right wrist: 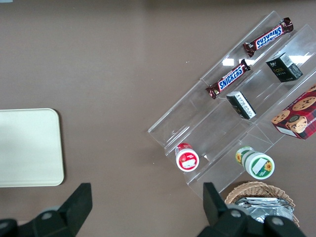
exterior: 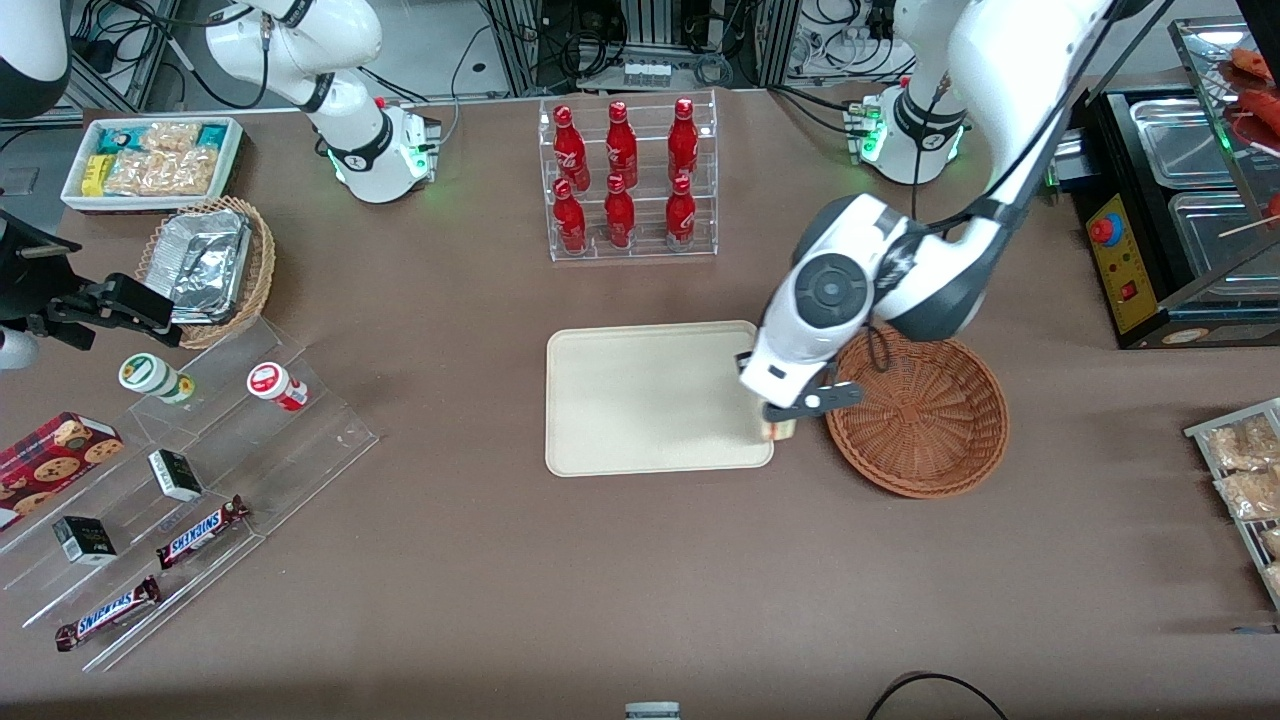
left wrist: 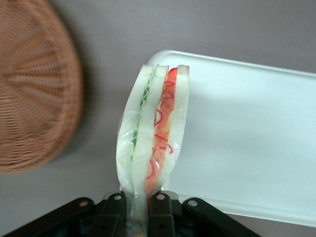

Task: Place sandwich from basket to tray
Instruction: 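Lift the sandwich and carry it with the left gripper over the tray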

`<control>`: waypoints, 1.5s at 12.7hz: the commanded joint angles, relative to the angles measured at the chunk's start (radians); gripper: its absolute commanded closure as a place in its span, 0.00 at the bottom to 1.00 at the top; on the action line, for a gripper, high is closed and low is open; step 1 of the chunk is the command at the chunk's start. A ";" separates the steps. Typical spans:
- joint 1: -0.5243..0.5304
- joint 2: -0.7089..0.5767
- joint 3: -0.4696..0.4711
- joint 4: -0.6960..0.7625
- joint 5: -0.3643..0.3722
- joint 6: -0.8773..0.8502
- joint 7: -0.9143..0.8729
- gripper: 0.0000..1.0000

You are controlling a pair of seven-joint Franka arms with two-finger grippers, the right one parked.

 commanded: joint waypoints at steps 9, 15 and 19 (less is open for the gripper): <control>-0.273 0.286 0.011 0.287 0.238 0.048 -0.379 1.00; -0.325 0.373 0.011 0.367 0.235 0.035 -0.393 1.00; -0.328 0.383 0.012 0.368 0.238 0.026 -0.393 0.98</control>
